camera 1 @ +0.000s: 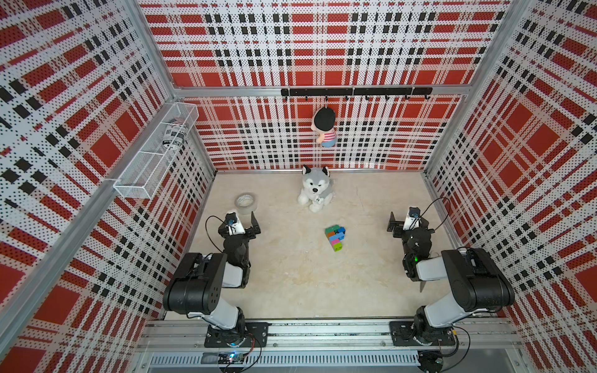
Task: Assemble the letter p with lego
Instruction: Reset both arms
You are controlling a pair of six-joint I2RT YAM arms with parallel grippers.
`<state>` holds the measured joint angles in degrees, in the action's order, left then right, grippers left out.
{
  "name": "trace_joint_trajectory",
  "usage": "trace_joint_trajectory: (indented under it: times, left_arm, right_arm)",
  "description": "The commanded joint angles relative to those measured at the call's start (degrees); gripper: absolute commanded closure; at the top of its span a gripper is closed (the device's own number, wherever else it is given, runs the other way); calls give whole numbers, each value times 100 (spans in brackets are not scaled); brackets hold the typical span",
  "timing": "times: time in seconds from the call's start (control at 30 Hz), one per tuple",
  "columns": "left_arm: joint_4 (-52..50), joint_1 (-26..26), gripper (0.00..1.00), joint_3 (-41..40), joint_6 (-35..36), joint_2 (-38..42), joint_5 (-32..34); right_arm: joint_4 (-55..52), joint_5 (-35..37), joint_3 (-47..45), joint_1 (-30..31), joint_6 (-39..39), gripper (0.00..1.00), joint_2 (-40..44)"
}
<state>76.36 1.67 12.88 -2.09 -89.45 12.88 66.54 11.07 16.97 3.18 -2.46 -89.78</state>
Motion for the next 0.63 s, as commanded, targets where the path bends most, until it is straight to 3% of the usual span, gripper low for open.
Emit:
trace_joint_trajectory:
  times: [0.0, 0.6]
  left_arm:
    - [125, -24, 2, 4, 57, -29, -22]
    - [89, -75, 2, 22, 7, -20, -155]
  right_arm:
    - [-49, -96, -40, -46, -120, 0, -3]
    - [-23, -103, -45, -46, -110, 0, -4]
